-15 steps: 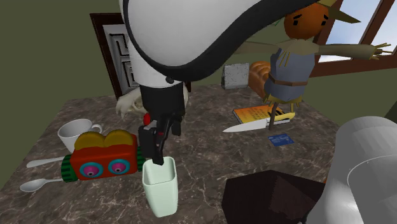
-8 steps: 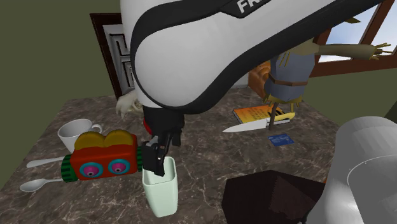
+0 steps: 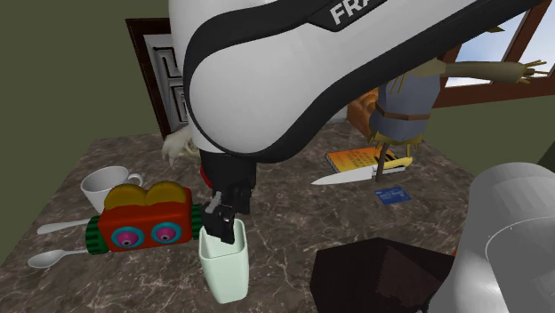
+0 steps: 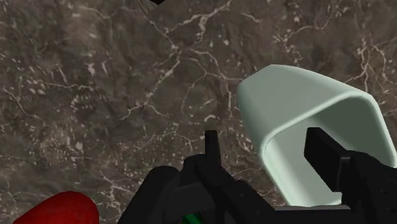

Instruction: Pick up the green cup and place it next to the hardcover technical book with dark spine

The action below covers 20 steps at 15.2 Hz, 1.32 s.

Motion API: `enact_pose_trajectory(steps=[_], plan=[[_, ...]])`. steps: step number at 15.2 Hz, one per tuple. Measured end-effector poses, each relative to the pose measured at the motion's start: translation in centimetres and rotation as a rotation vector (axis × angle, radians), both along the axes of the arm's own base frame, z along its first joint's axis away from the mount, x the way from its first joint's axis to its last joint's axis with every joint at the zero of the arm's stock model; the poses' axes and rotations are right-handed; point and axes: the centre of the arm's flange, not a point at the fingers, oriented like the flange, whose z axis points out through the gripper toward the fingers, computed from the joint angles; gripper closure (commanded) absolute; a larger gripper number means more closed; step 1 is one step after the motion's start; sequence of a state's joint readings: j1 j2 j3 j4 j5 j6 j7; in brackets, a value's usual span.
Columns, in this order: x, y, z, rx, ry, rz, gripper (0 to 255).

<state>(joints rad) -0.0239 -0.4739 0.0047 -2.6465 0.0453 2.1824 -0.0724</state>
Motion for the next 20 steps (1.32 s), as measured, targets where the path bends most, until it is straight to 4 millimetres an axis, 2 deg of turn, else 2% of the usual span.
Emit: enact_pose_trajectory(steps=[10, 20], plan=[[0.0, 0.0, 0.3, 0.0, 0.0, 0.0, 255], [0.1, -0.1, 5.4, 0.0, 0.0, 0.0, 255]])
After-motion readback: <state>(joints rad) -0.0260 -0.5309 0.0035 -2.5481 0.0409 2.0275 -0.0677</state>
